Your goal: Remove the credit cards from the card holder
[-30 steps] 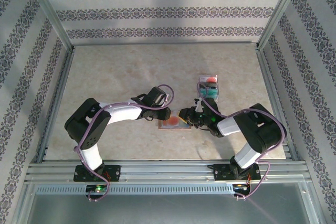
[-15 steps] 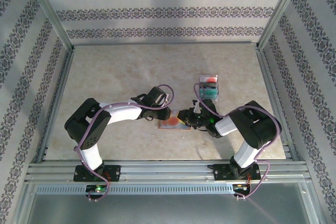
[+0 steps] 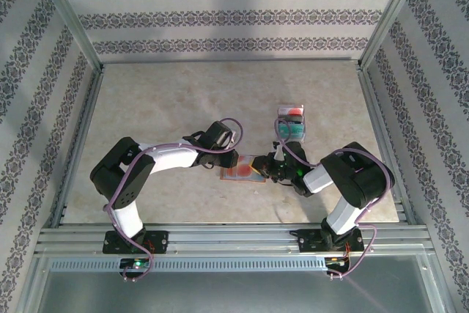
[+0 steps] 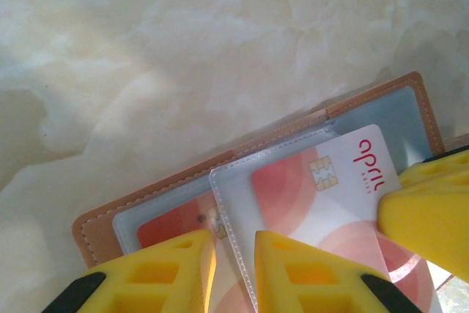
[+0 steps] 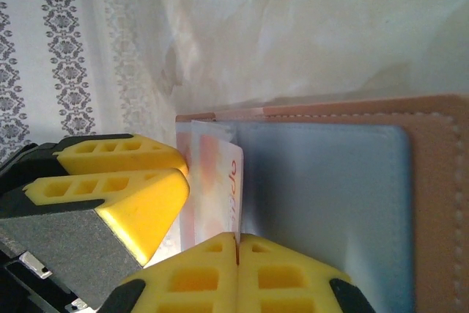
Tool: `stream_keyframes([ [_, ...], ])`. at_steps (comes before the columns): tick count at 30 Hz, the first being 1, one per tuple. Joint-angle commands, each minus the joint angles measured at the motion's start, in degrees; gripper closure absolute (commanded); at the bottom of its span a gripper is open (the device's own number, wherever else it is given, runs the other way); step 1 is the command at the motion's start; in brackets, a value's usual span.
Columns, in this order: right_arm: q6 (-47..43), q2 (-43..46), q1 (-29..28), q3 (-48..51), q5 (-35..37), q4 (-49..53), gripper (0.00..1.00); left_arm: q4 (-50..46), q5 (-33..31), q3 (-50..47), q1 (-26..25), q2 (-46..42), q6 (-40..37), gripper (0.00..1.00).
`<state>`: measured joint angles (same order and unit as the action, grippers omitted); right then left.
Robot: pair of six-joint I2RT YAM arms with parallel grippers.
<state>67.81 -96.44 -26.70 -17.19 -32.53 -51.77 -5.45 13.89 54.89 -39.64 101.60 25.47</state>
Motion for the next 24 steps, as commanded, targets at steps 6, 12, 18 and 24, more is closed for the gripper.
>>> stream_keyframes([
  [6, 0.0, 0.5, 1.0, 1.1, -0.2, 0.9, 0.94, -5.3, -3.2, -1.3, 1.2, 1.9, -0.3, 0.76],
  [12, -0.8, 1.8, 2.4, 1.6, -1.1, 1.4, 0.99, -5.4, -3.4, -1.5, 1.5, 1.5, -0.4, 0.76],
  [18, -4.5, 4.3, 3.6, 1.5, -1.3, 5.5, 1.0, -5.5, -3.8, -1.5, 2.1, 1.4, -1.3, 0.76],
  [24, -8.0, 6.4, 5.1, 2.1, -1.2, 8.9, 1.0, -6.0, -4.1, -1.4, 3.0, 1.0, -1.9, 0.76],
])
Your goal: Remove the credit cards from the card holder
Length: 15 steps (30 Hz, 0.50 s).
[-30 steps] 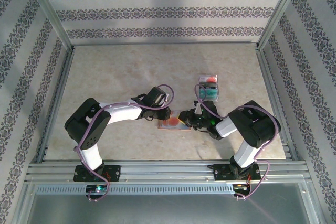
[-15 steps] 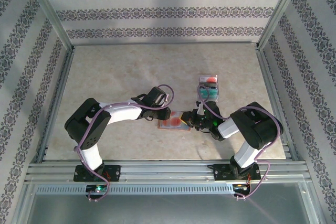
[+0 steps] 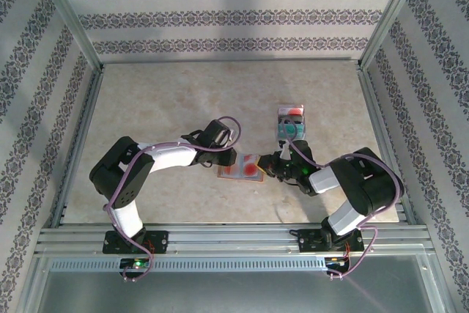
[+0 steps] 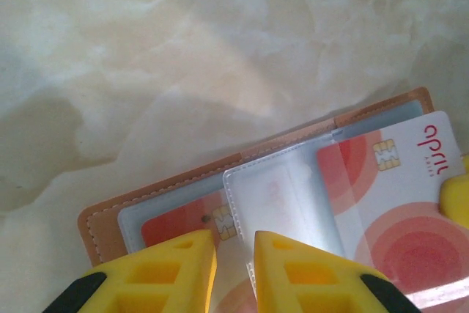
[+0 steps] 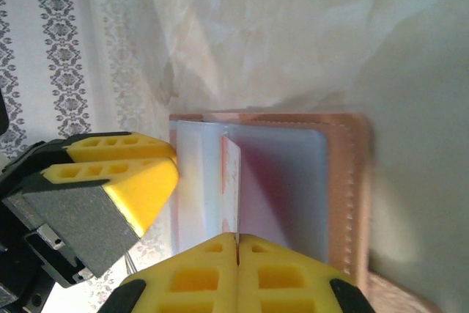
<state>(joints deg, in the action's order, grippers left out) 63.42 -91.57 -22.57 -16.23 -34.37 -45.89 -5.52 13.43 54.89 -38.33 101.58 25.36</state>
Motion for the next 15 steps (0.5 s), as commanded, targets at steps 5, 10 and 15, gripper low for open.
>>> stream_keyframes([
  [5, -6.9, 5.5, 2.3, 1.3, -0.2, 7.5, 1.0, -6.5, -3.7, -1.3, 1.9, 0.1, -2.5, 0.73],
  [10, -11.3, 12.2, 2.7, 0.6, -0.9, 12.6, 1.0, -7.2, -3.3, -0.8, 1.9, -1.3, -2.8, 0.65],
  [15, -14.8, 19.7, 2.7, -0.4, -3.4, 16.2, 1.0, -8.3, -2.1, 0.3, 1.9, -3.8, -2.2, 0.54],
])
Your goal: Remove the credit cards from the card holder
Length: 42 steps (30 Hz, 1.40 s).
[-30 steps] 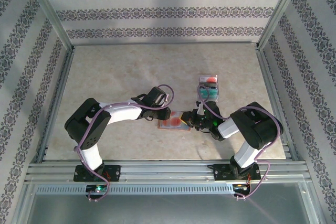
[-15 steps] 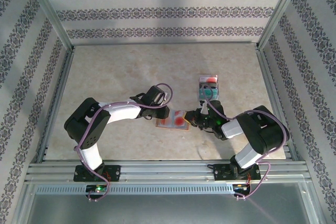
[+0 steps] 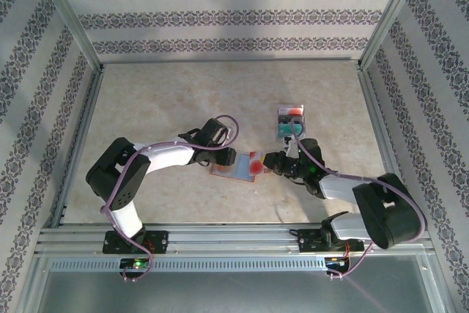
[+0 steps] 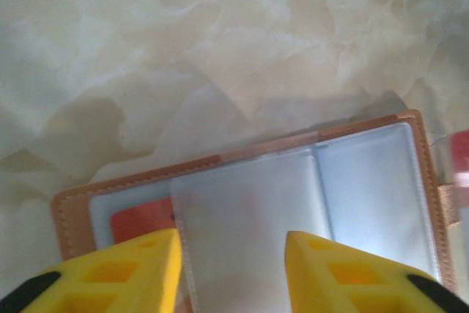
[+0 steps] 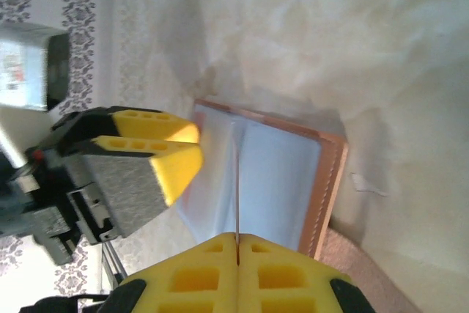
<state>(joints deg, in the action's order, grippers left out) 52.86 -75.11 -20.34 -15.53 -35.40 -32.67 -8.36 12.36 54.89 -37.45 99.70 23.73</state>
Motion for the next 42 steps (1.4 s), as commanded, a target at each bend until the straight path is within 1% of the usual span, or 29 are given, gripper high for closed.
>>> stream_keyframes([
  [1, -4.9, 4.8, 0.6, -1.3, -2.9, 4.0, 1.0, -5.5, -0.8, 0.5, 1.0, -2.7, -0.3, 0.52],
  [6, -7.2, 11.7, 0.6, -1.8, -5.4, 6.1, 1.0, -6.9, -0.6, 1.4, 1.0, -6.9, 0.0, 0.44],
  [10, -8.1, 15.9, 0.6, -2.0, -6.5, 6.9, 1.0, -8.9, -2.3, 2.1, 1.0, -10.4, -0.6, 0.42],
  [14, -8.5, 18.5, 0.6, -2.1, -7.3, 7.0, 1.0, -9.9, -3.2, 2.5, 1.1, -13.2, -1.1, 0.39],
  [18, -9.1, 20.3, 0.6, -2.9, -8.2, 7.7, 1.0, -10.5, -4.0, 2.7, 1.2, -15.1, -1.1, 0.32],
  [20, -10.1, 20.9, 0.5, -3.8, -8.3, 9.4, 1.0, -10.5, -4.4, 2.7, 1.4, -15.7, -1.0, 0.28],
  [23, -13.8, 21.8, 0.2, -7.4, -7.6, 15.3, 1.0, -10.6, -5.0, 2.5, 1.6, -16.7, -0.8, 0.1],
  [24, -15.8, 22.3, -0.2, -8.9, -6.3, 18.7, 1.0, -10.6, -5.4, 2.4, 1.6, -17.1, -0.7, 0.02],
  [25, -18.4, 22.7, -0.8, -10.7, -4.6, 22.8, 1.0, -10.6, -5.8, 2.3, 1.7, -17.5, -0.6, 0.01],
  [30, -29.8, 22.5, -3.6, -19.5, 6.3, 39.3, 1.0, -10.4, -8.1, 1.2, 1.8, -19.2, 0.2, 0.01],
  [33, -36.0, 21.5, -5.2, -24.3, 15.4, 46.8, 1.0, -10.1, -9.8, 0.3, 2.0, -20.5, 0.5, 0.01],
  [36, -42.3, 19.8, -5.9, -28.0, 23.5, 51.1, 1.0, -9.4, -10.6, -0.6, 2.2, -21.8, 0.5, 0.01],
  [39, -48.2, 17.9, -6.0, -30.1, 31.5, 52.0, 1.0, -8.2, -11.3, -1.7, 2.4, -22.9, 1.0, 0.01],
  [42, -55.5, 16.3, -5.9, -31.6, 35.3, 51.5, 1.0, -6.9, -11.8, -2.7, 2.6, -23.7, 1.5, 0.01],
])
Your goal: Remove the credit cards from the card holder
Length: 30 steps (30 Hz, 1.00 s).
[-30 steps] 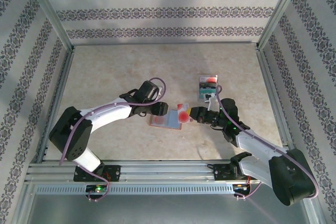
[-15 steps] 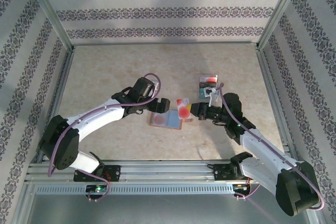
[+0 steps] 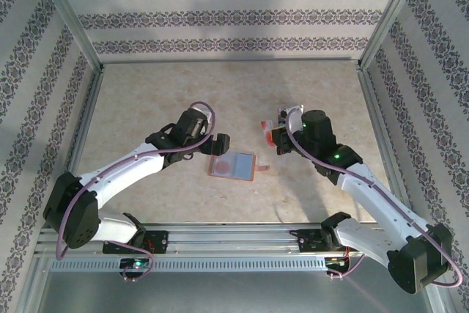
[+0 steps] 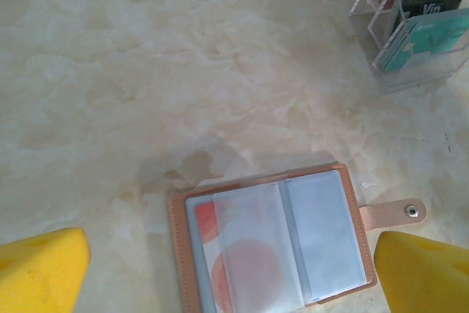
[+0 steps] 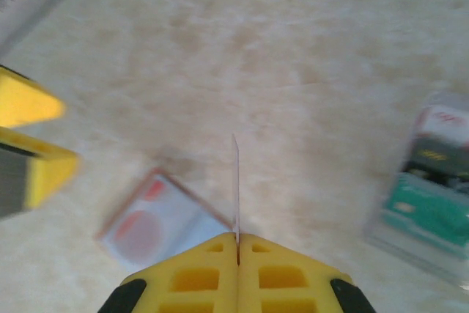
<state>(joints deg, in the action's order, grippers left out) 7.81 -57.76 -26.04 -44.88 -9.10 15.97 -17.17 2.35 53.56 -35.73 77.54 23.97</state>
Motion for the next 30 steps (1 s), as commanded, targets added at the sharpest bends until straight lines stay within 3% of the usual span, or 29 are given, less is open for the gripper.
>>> stream_keyframes([
  [1, -12.3, -1.4, -0.1, -2.3, 10.7, 2.1, 1.0, 2.3, -2.0, -1.7, 0.9, -1.7, 1.4, 0.01],
  [5, -17.9, -3.8, 2.6, -4.1, 13.2, -0.1, 1.0, 3.3, -2.3, -2.4, 1.3, -2.2, 2.0, 0.01],
  [17, -35.2, -17.9, 12.6, -17.1, 4.1, 6.6, 1.0, 5.1, -2.3, -2.7, 2.3, -2.7, 2.2, 0.01],
  [30, -51.3, -30.7, 15.8, -26.0, 3.6, 12.8, 1.0, 5.5, -2.7, -4.0, 3.4, -4.3, 3.5, 0.01],
])
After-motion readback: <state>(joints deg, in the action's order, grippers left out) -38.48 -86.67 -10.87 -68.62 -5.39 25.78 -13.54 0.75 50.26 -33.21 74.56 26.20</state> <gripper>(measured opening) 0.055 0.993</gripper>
